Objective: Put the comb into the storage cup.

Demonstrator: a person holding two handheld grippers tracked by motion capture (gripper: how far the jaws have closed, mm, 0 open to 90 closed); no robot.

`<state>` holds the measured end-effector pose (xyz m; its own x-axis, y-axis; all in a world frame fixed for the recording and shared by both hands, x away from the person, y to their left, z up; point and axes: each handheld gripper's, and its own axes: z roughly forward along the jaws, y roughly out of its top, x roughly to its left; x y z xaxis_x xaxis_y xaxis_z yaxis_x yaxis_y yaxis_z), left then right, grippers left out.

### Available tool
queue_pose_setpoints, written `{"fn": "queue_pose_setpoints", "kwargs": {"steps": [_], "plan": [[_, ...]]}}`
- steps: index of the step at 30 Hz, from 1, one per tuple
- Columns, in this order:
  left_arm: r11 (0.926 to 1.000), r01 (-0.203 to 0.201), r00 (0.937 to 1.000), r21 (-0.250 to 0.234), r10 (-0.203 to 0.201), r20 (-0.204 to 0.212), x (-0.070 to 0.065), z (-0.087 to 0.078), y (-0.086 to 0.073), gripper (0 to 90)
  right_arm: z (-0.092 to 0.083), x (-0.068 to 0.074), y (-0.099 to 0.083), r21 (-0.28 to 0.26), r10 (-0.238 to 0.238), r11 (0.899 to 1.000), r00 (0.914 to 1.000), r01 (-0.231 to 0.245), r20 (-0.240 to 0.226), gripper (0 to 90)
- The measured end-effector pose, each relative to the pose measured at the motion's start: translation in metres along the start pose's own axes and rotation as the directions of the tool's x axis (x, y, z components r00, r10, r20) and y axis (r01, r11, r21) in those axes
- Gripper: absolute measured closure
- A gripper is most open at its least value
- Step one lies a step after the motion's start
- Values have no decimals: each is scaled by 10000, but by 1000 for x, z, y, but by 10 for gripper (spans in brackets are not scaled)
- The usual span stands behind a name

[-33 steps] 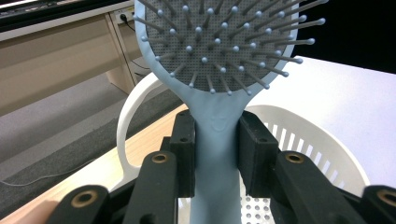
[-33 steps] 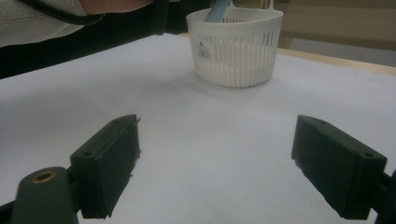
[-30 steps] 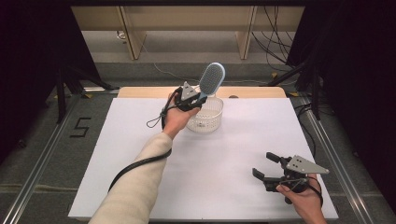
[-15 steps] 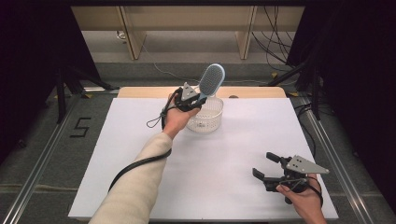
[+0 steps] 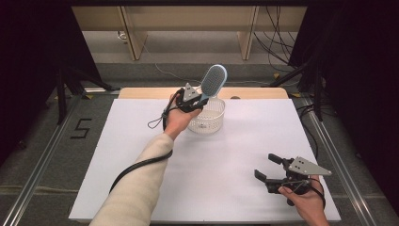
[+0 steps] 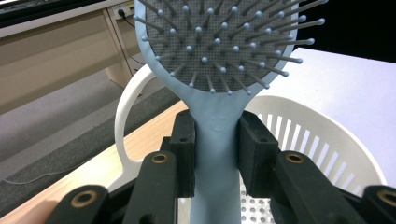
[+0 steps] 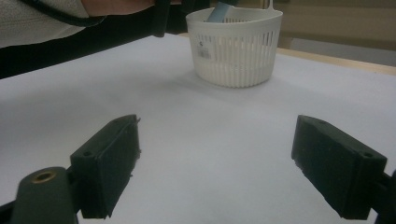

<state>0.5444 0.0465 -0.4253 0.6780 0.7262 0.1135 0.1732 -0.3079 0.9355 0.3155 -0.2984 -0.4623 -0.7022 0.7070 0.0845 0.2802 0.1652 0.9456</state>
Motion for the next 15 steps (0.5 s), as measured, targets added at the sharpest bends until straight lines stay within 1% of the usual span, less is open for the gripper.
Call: {"fn": "queue_pose_setpoints", "kwargs": {"steps": [2, 4, 5, 6, 7, 8, 9, 10, 11, 12, 15], "plan": [[9999, 9, 10000, 141, -9, 57, 0, 1, -1, 695, 0, 0, 0, 12, -24, 10000, 10000, 24, 2, 159], [9991, 85, 10000, 407, -85, 15, 0, 1, -3, 683, 0, 0, 0, 9, -11, 10000, 10000, 11, 5, 159], [9979, 243, 9997, 602, -241, -37, 0, 1, -3, 638, 0, 0, 0, 12, -7, 10000, 10000, 7, 7, 159], [9967, 437, 9990, 684, -435, -48, -1, 0, -3, 579, 0, 0, 0, 19, -3, 10000, 10000, 3, 3, 159], [9954, 351, 9994, 893, -350, -18, -2, -1, -1, 502, 0, 0, 0, 25, -3, 10000, 10000, 3, 1, 159], [9946, -32, 10000, 1033, 41, -78, -5, -2, -1, 431, 0, 0, 0, 35, 10, 10000, 10000, -10, -6, 159], [9951, -61, 9999, 990, 69, -82, -6, -3, 0, 374, 0, 0, 0, 36, 7, 10000, 10000, -7, -3, 159], [9951, -10, 9999, 986, 20, -104, -6, -6, 2, 344, 0, 0, 0, 31, -10, 10000, 10000, 10, 3, 159], [9950, 4, 9999, 995, 7, -104, -6, -9, 3, 292, 0, 0, 0, 38, -16, 10000, 10000, 16, 13, 159], [9950, -52, 10000, 994, 59, -75, -5, -12, 6, 262, 0, 0, 0, 32, -20, 10000, 10000, 20, 17, 159], [9949, -17, 10000, 1010, 13, 35, -4, -22, 10, 209, 1, 1, 0, 59, -22, 10000, 10000, 22, 21, 159]]}}
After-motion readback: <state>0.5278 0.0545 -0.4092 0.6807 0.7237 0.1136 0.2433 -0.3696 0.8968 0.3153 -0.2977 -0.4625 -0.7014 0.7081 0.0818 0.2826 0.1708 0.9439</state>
